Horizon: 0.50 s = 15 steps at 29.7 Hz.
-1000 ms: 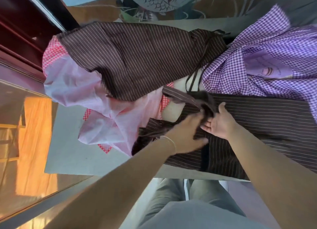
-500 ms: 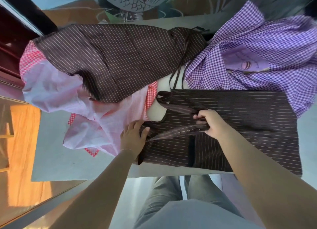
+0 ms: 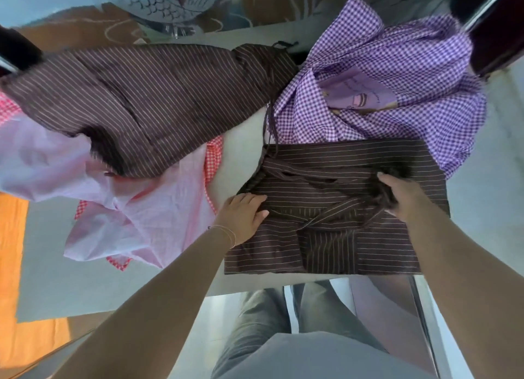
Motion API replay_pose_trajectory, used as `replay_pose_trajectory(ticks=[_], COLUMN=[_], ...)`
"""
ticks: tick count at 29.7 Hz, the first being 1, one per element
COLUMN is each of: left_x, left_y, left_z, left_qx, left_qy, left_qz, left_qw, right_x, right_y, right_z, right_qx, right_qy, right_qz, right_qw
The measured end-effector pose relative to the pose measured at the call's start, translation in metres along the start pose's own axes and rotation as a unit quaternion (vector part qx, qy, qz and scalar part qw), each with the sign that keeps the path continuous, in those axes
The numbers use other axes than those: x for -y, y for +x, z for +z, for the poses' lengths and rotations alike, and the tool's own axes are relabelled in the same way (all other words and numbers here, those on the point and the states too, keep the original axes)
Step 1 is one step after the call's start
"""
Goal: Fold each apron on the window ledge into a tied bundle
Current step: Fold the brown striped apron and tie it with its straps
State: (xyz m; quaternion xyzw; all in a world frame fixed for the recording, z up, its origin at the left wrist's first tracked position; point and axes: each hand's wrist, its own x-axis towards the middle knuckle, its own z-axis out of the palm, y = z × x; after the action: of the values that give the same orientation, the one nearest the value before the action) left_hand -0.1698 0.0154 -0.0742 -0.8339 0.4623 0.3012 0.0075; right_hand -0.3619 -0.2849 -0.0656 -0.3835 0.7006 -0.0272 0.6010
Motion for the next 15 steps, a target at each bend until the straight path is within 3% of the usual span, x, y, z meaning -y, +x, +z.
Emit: replay_pose_trajectory(ticks=[2, 5, 9, 13, 15], left_x=[-0.005, -0.007, -0.012, -0.019, -0.023], left_y=[0.006, 0.015, 0.023, 0.023, 0.023], left_z=[-0.001, -0.006, -0.015, -0.012, -0.009], left_qx=[0.051, 0.077, 0.123, 0.155, 0.135], left_qy=[0.043, 0.125, 0.168, 0.140, 0.070], left_qz=[-0.009, -0.014, 0.012, 0.024, 0.012], left_qw=[0.998, 0.989, 0.978, 0.978, 0.988], right_x=[-0.009, -0.012, -0.001, -0.015, -0.027], right_y=[0.000, -0.003, 0.000, -0.014, -0.036], right_z=[0.005, 0.003, -0.008, -0.004, 0.008], right_qx=[0.003, -0.023, 0.029, -0.141, -0.039], right_qy=[0.000, 0.003, 0.034, -0.160, -0.242], right_qz=[-0.003, -0.079, -0.126, -0.183, -0.154], right_qw=[1.000, 0.997, 0.991, 0.960, 0.957])
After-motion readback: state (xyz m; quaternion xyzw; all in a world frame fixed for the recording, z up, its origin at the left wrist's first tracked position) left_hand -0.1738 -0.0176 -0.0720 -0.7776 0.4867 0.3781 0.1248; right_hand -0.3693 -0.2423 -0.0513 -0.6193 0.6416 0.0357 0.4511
